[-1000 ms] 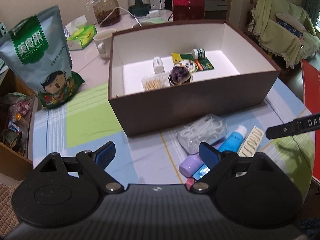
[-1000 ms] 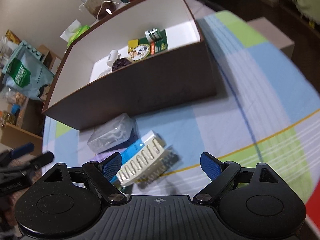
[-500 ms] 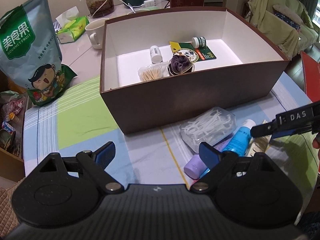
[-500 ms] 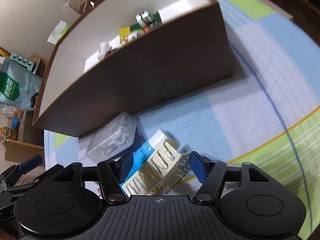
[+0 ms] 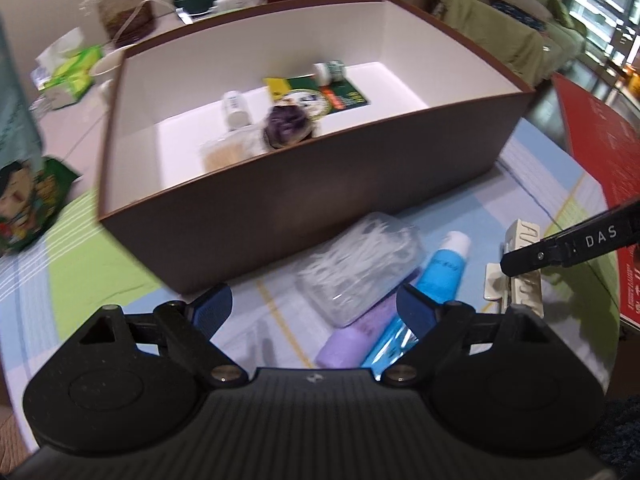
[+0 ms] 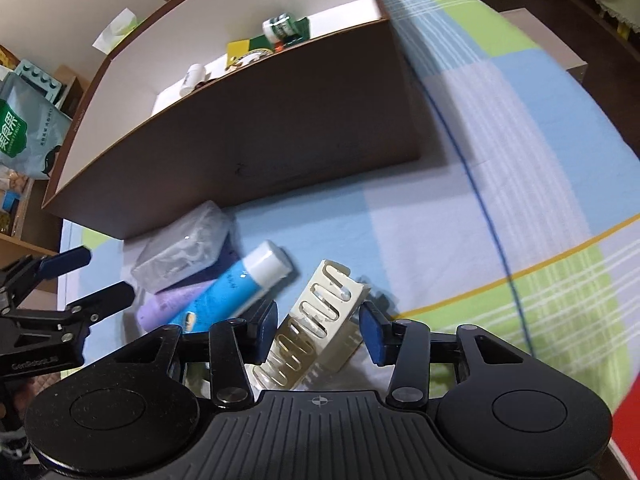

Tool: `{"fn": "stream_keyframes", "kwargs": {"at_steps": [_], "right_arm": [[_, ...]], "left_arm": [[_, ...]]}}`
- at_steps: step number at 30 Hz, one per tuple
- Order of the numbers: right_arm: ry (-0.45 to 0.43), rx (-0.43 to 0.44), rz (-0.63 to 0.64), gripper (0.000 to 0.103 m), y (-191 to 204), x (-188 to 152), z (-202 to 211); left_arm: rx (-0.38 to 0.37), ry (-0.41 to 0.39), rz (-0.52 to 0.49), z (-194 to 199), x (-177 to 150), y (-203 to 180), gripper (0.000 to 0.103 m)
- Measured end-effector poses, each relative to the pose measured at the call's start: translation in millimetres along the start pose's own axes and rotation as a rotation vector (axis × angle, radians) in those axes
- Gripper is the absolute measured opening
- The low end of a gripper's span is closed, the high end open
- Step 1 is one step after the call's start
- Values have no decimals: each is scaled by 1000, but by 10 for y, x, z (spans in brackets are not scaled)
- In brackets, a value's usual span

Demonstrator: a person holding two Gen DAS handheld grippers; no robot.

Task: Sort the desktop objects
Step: 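Grasp the clear floss-pick case with the left tool while the right tool grasps the white holder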

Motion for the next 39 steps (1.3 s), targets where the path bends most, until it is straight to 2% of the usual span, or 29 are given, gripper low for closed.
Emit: {"fn": "stream_keyframes", "kwargs": {"at_steps": [5,11,16,20,22,23,24,27,29,32,35,39], "right_arm": [[-11,-14,1,45,-87,36,33],[-4,-27,-10,45,-156,58,-8],[7,-26,-3,45,-145,47,-67],[15,-23,4,45,-124,45,-96],[19,-20,9,45,-115,40,-110],[19,-20,14,45,-107,35,-112],[20,-19,20,44,-99,30,-113],[15,-27,51,44,-67,15,-116],[13,-29,64,44,-54,2,-117],[9,-31,75,45,-43,-21,-118],[7,-39,90,45,-26,-41,-149],[1,-52,112,45,3,-56,-176]], "left_arm": [[-34,23,18,-194,97,-116,88],[-48,32,134,-393,207,-177,88],[1,31,206,-518,268,-158,91],[5,20,219,-514,253,-118,91],[4,6,203,-468,237,-112,84],[-4,-8,191,-431,235,-113,71],[-7,-14,179,-397,227,-111,65],[-8,-13,151,-310,151,-76,57],[5,-3,135,-257,49,-27,57],[30,9,166,-166,-148,116,60],[52,40,230,-111,-375,266,70],[49,59,352,-68,-668,441,76]]}}
Point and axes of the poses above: each gripper's, at about its wrist camera, not at the fingertips, and z roughly against the way its jaws point, y to its left, x to its top, the point moved 8 cm from there along -z, roughly the way its jaws point, and after that the axes turned 9 degrees about -z, right-handed, at the moved point
